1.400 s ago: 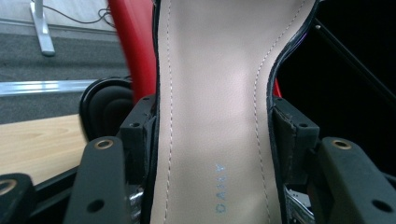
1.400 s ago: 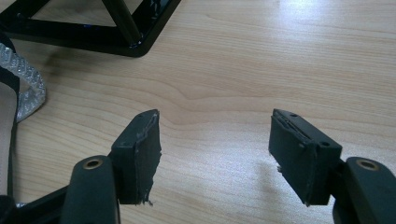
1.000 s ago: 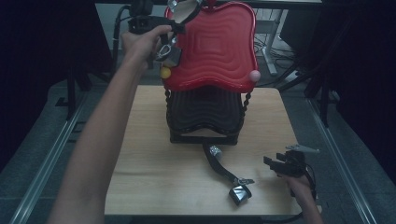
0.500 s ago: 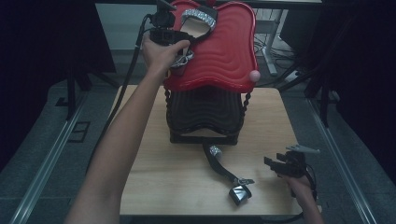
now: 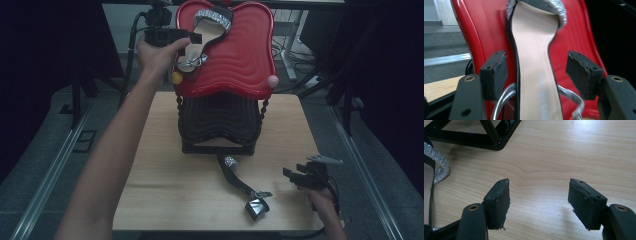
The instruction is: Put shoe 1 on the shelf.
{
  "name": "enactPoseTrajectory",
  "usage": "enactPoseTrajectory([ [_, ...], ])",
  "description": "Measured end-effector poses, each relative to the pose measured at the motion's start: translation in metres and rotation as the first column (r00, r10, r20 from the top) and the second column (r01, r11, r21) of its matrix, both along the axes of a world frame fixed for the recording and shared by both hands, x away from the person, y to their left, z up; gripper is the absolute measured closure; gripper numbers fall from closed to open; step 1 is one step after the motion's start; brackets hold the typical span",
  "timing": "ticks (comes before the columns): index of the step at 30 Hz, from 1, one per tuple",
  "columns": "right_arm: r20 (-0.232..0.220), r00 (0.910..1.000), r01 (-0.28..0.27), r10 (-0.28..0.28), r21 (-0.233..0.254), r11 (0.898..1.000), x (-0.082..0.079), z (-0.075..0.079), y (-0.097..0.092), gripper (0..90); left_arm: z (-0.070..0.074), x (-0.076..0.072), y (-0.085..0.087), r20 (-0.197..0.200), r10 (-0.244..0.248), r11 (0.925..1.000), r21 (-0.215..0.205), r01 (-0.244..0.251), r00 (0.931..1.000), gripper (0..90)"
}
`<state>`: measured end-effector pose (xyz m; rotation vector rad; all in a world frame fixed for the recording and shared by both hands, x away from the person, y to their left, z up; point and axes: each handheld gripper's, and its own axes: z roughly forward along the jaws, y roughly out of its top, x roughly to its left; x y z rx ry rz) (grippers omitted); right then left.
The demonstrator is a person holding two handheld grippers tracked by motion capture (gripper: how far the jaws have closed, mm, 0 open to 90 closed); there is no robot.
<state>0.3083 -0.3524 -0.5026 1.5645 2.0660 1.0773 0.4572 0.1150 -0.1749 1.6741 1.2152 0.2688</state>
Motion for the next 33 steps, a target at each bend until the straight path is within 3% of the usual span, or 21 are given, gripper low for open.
enactPoseTrajectory([
  [7, 0.004, 1.0, 0.001, -0.001, 0.003, 1.0, 0.0, 0.001, 0.001, 33.9, -0.004, -0.025, 0.026, 0.033, -0.074, 0.9962, -0.043, 0.076, 0.9967, 34.1],
  [18, 0.002, 0.9999, -0.014, 0.014, -0.013, 1.0, 0.0, 0.001, 0.007, 33.9, -0.025, -0.068, 0.067, 0.044, -0.105, 0.9922, -0.062, 0.108, 0.9935, 34.0],
  [25, 0.002, 0.9998, -0.02, 0.02, -0.019, 1.0, 0.001, 0.001, 0.01, 33.9, -0.048, -0.094, 0.09, 0.044, -0.117, 0.9907, -0.065, 0.12, 0.9922, 35.3],
  [33, -0.005, 0.9998, -0.021, 0.021, -0.022, 1.0, 0.002, 0.001, 0.011, 34.0, -0.088, -0.119, 0.115, 0.031, -0.117, 0.9907, -0.066, 0.119, 0.9927, 36.9],
])
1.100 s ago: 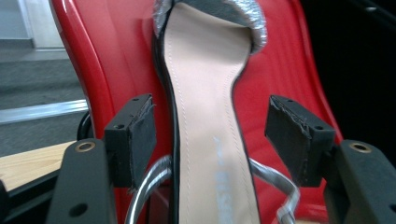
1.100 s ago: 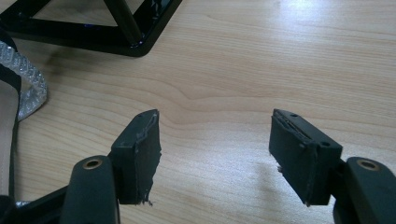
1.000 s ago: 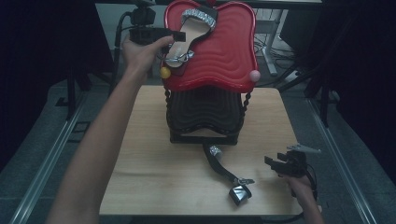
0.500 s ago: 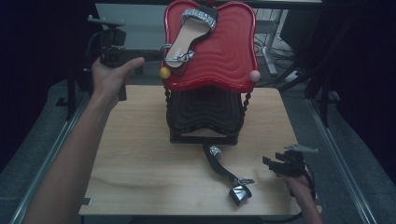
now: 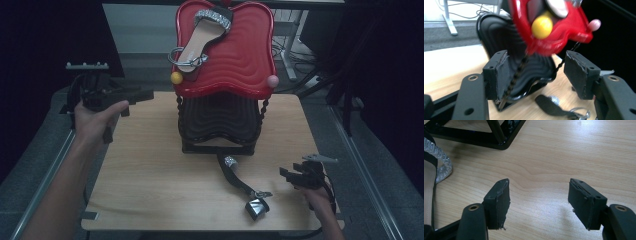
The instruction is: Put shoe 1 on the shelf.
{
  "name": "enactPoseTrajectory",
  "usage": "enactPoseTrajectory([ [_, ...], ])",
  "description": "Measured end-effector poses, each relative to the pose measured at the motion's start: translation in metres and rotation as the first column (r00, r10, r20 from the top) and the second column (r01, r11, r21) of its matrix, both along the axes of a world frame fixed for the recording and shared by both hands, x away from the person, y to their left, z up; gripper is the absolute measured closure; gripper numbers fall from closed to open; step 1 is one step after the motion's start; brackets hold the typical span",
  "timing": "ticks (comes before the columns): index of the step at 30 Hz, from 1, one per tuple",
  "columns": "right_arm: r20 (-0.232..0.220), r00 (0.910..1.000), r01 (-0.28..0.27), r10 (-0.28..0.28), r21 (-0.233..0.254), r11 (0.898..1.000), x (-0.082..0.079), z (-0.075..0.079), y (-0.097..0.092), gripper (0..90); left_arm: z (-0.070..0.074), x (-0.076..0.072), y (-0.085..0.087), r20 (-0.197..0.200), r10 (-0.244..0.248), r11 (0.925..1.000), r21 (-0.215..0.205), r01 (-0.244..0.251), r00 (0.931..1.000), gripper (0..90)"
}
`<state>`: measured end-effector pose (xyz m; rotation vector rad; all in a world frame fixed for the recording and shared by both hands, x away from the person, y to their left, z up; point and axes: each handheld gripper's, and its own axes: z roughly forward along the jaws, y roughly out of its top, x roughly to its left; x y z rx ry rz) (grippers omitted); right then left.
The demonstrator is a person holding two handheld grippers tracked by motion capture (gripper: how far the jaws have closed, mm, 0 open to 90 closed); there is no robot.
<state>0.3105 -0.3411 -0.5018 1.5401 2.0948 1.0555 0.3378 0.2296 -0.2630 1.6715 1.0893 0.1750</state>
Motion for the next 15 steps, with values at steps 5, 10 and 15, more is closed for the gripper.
enactPoseTrajectory([
  [5, 0.005, 1.0, 0.0, 0.0, 0.0, 1.0, 0.0, 0.0, 0.0, 34.0, -0.024, -0.008, 0.011, -0.019, 0.015, 0.9999, 0.0, -0.015, 0.9997, 37.5],
  [10, 0.009, 1.0, 0.003, -0.003, -0.001, 1.0, 0.001, 0.001, 0.001, 34.8, -0.036, -0.009, 0.017, -0.036, 0.028, 0.9995, 0.018, -0.027, 0.999, 37.4],
  [15, 0.045, 0.9988, -0.02, 0.02, -0.008, 1.0, 0.002, 0.011, 0.007, 44.8, -0.032, -0.005, 0.016, -0.03, 0.03, 0.9991, 0.03, -0.029, 0.9991, 37.3],
])
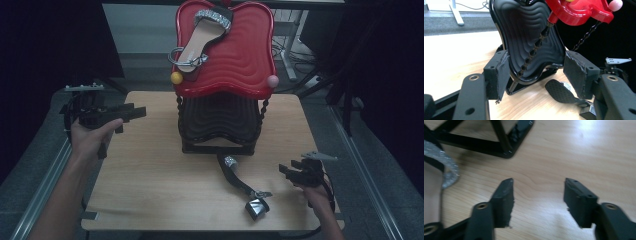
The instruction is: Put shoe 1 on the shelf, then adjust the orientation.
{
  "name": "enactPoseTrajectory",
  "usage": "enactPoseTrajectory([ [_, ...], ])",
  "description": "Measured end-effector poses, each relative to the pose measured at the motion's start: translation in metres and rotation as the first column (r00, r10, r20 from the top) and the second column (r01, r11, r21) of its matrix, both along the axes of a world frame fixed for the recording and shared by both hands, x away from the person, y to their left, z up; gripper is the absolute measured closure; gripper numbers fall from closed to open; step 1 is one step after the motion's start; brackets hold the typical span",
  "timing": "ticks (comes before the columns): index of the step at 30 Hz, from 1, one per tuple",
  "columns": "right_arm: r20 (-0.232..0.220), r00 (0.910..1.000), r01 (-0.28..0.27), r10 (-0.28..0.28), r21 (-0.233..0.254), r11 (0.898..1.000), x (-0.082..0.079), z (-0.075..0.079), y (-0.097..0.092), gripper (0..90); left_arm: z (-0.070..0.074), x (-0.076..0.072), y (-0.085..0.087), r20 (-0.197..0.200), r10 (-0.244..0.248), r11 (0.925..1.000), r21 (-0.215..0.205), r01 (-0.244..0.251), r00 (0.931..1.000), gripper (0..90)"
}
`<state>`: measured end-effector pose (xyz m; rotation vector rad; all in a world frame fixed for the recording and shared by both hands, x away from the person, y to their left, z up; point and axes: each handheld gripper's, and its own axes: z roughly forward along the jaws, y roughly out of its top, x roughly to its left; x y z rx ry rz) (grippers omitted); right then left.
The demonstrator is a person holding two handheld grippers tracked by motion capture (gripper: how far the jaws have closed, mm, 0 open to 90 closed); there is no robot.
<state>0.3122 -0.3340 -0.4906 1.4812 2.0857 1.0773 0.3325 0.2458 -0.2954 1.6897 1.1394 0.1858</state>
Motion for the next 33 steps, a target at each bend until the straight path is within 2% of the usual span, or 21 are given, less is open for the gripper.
enactPoseTrajectory([
  [2, 0.007, 0.9988, -0.049, 0.049, 0.019, 0.999, -0.001, 0.007, 0.006, 55.0, 0.002, 0.001, -0.001, 0.005, -0.002, 1.0, 0.008, 0.002, 1.0, 36.9],
  [4, 0.006, 0.9937, -0.112, 0.112, 0.022, 0.993, -0.002, 0.013, 0.014, 65.2, 0.003, 0.002, -0.003, 0.006, -0.004, 1.0, 0.009, 0.004, 1.0, 36.8],
  [6, -0.006, 0.9845, -0.175, 0.175, 0.007, 0.985, -0.003, 0.018, 0.026, 73.9, 0.003, 0.004, -0.004, 0.003, -0.009, 0.9999, 0.011, 0.009, 1.0, 36.5],
  [8, -0.023, 0.9698, -0.243, 0.243, -0.018, 0.97, -0.004, 0.021, 0.04, 81.5, 0.003, 0.004, -0.004, 0.002, -0.006, 1.0, 0.008, 0.006, 1.0, 36.3],
  [10, -0.046, 0.9501, -0.311, 0.309, -0.059, 0.949, -0.005, 0.024, 0.055, 86.5, 0.003, 0.005, -0.005, -0.001, -0.003, 1.0, 0.004, 0.003, 1.0, 36.3],
  [11, -0.062, 0.9374, -0.347, 0.343, -0.079, 0.935, -0.005, 0.027, 0.065, 88.5, 0.003, 0.005, -0.005, -0.003, -0.002, 1.0, 0.005, 0.002, 1.0, 36.3],
  [13, -0.079, 0.924, -0.381, 0.374, -0.099, 0.919, -0.004, 0.03, 0.076, 89.3, 0.003, 0.005, -0.006, -0.006, 0.0, 1.0, 0.008, 0.0, 1.0, 36.3],
  [15, -0.1, 0.9013, -0.432, 0.421, -0.127, 0.893, -0.003, 0.033, 0.091, 89.5, 0.004, 0.005, -0.006, -0.008, -0.002, 1.0, 0.009, 0.002, 1.0, 36.3],
  [19, -0.166, 0.8701, -0.488, 0.464, -0.165, 0.857, 0.001, 0.031, 0.112, 89.6, 0.006, 0.004, -0.007, -0.007, -0.004, 0.9999, 0.012, 0.004, 1.0, 36.1],
  [20, -0.181, 0.864, -0.498, 0.47, -0.176, 0.849, 0.002, 0.029, 0.115, 89.6, 0.006, 0.004, -0.007, -0.006, -0.004, 0.9999, 0.013, 0.004, 1.0, 36.2],
  [21, -0.205, 0.854, -0.514, 0.478, -0.186, 0.838, 0.002, 0.027, 0.119, 89.6, 0.006, 0.004, -0.007, -0.006, -0.004, 0.9999, 0.014, 0.004, 1.0, 36.1],
  [22, -0.216, 0.8483, -0.522, 0.483, -0.188, 0.832, 0.002, 0.025, 0.121, 89.6, 0.006, 0.004, -0.007, -0.007, -0.004, 0.9999, 0.015, 0.004, 1.0, 36.2],
  [23, -0.232, 0.8386, -0.536, 0.493, -0.19, 0.823, 0.001, 0.024, 0.124, 89.6, 0.006, 0.004, -0.007, -0.008, -0.004, 0.9999, 0.016, 0.004, 1.0, 36.2],
  [26, -0.243, 0.826, -0.553, 0.508, -0.179, 0.813, -0.003, 0.023, 0.128, 89.6, 0.003, 0.004, -0.007, -0.013, 0.0, 0.9999, 0.014, 0.0, 0.9999, 36.2],
  [27, -0.239, 0.8226, -0.56, 0.516, -0.186, 0.807, -0.005, 0.023, 0.129, 89.8, 0.003, 0.004, -0.007, -0.015, 0.001, 0.9999, 0.015, -0.001, 0.9999, 36.2],
  [29, -0.233, 0.8289, -0.552, 0.508, -0.195, 0.811, -0.007, 0.023, 0.131, 89.8, 0.0, 0.004, -0.008, -0.02, 0.003, 0.9999, 0.014, -0.002, 0.9998, 36.2],
  [33, -0.222, 0.832, -0.549, 0.509, -0.198, 0.812, -0.011, 0.025, 0.134, 89.8, -0.002, 0.003, -0.009, -0.024, 0.0, 0.9998, 0.019, 0.001, 0.9997, 36.2],
])
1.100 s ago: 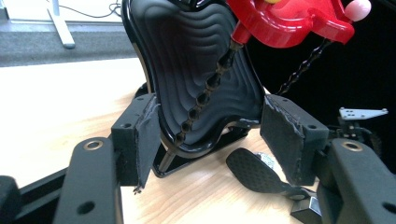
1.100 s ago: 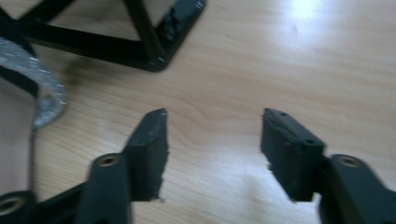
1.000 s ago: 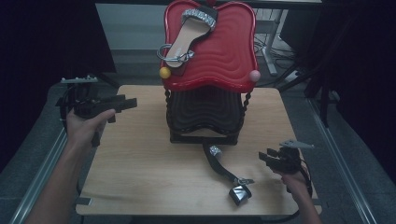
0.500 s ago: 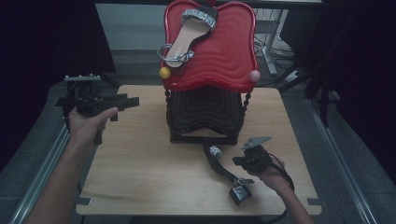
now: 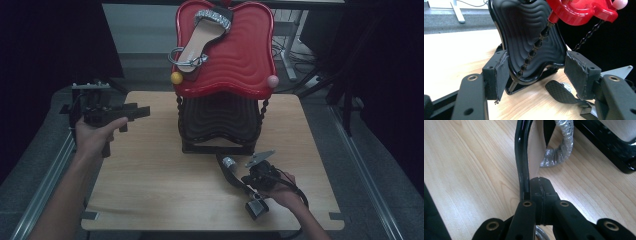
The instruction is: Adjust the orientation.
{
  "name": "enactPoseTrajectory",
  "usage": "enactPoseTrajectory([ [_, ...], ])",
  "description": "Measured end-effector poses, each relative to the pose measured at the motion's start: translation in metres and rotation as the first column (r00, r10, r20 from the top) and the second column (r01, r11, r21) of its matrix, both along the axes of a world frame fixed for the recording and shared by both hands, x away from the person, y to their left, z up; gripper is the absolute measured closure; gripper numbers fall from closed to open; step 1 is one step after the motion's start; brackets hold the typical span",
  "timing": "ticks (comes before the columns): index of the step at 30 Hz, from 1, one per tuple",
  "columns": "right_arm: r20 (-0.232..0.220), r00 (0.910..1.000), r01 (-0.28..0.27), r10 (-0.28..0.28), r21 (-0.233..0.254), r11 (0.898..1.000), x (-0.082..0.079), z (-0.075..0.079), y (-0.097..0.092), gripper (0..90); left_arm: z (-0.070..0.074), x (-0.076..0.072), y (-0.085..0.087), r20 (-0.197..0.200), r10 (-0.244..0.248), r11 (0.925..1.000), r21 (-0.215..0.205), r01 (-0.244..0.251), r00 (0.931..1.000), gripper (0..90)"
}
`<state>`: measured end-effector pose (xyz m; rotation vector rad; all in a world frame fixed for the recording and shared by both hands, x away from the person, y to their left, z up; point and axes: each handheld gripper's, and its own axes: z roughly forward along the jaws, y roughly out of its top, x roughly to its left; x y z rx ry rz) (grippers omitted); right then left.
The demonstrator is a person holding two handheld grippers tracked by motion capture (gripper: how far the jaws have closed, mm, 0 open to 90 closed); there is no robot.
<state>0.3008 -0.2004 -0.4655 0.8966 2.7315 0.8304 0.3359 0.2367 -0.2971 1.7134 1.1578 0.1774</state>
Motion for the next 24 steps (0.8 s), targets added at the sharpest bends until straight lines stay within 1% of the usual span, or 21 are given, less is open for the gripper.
enactPoseTrajectory([
  [3, -0.005, 1.0, -0.007, 0.007, 0.015, 1.0, -0.004, 0.002, 0.004, 89.8, -0.001, 0.0, 0.0, -0.004, 0.004, 1.0, -0.001, -0.004, 1.0, 36.2],
  [4, 0.016, 0.9997, -0.021, 0.02, 0.012, 1.0, -0.005, 0.002, 0.006, 89.8, -0.001, 0.0, 0.0, -0.005, 0.005, 1.0, -0.001, -0.005, 1.0, 36.2],
  [5, -0.003, 0.9998, -0.019, 0.019, 0.023, 1.0, -0.007, 0.003, 0.008, 89.7, -0.001, 0.0, 0.0, -0.006, 0.006, 1.0, 0.0, -0.006, 1.0, 36.2],
  [7, 0.015, 0.999, -0.043, 0.042, 0.025, 0.999, -0.008, 0.002, 0.011, 89.6, -0.001, 0.0, -0.001, -0.008, 0.005, 1.0, 0.0, -0.005, 1.0, 36.2],
  [8, 0.004, 0.9987, -0.052, 0.051, 0.032, 0.998, -0.011, 0.002, 0.014, 89.5, -0.002, 0.0, -0.001, -0.009, 0.003, 1.0, 0.0, -0.003, 1.0, 36.2],
  [9, -0.004, 0.9976, -0.069, 0.069, 0.03, 0.997, -0.012, 0.001, 0.017, 89.5, -0.002, -0.001, -0.001, -0.01, 0.002, 1.0, 0.0, -0.002, 0.9999, 36.3],
  [12, -0.031, 0.9946, -0.099, 0.099, 0.022, 0.995, -0.019, -0.006, 0.028, 89.5, -0.004, -0.001, -0.002, -0.014, 0.001, 1.0, 0.002, -0.001, 0.9999, 36.3],
  [13, -0.031, 0.9924, -0.119, 0.119, 0.015, 0.993, -0.021, -0.009, 0.031, 89.4, -0.004, -0.001, -0.001, -0.016, 0.002, 1.0, 0.001, -0.002, 0.9999, 36.3],
  [14, -0.046, 0.9913, -0.123, 0.123, 0.01, 0.992, -0.025, -0.013, 0.036, 89.5, -0.005, -0.001, -0.001, -0.017, 0.003, 1.0, 0.002, -0.003, 0.9999, 36.3],
  [15, -0.05, 0.9902, -0.13, 0.13, 0.009, 0.991, -0.027, -0.015, 0.039, 89.6, -0.005, -0.001, -0.001, -0.018, 0.003, 1.0, 0.001, -0.003, 0.9998, 36.3],
  [16, -0.032, 0.99, -0.137, 0.138, 0.007, 0.99, -0.029, -0.017, 0.041, 89.5, -0.005, -0.001, -0.001, -0.02, 0.003, 1.0, 0.002, -0.003, 0.9998, 36.3],
  [17, -0.039, 0.9911, -0.126, 0.127, 0.017, 0.992, -0.03, -0.016, 0.042, 89.5, -0.006, -0.001, 0.0, -0.022, 0.004, 1.0, 0.002, -0.004, 0.9998, 36.3],
  [19, -0.021, 0.991, -0.131, 0.132, 0.042, 0.99, -0.03, -0.011, 0.043, 89.5, -0.006, -0.001, 0.0, -0.023, 0.005, 1.0, 0.001, -0.004, 0.9997, 36.3],
  [20, -0.019, 0.9916, -0.127, 0.128, 0.056, 0.99, -0.032, -0.008, 0.044, 89.5, -0.006, -0.001, 0.001, -0.023, 0.005, 1.0, 0.0, -0.005, 0.9997, 36.3],
  [22, -0.02, 0.9881, -0.15, 0.153, 0.081, 0.985, -0.036, 0.0, 0.048, 89.5, -0.006, -0.001, 0.002, -0.023, 0.008, 1.0, 0.0, -0.008, 0.9997, 36.3],
  [23, -0.02, 0.986, -0.163, 0.165, 0.084, 0.983, -0.038, 0.002, 0.051, 89.5, -0.006, -0.001, 0.002, -0.023, 0.01, 0.9999, 0.0, -0.01, 0.9997, 36.3],
  [24, -0.026, 0.9818, -0.185, 0.188, 0.081, 0.979, -0.042, 0.004, 0.057, 89.6, -0.006, -0.001, 0.002, -0.024, 0.012, 0.9999, -0.002, -0.012, 0.9996, 36.3],
])
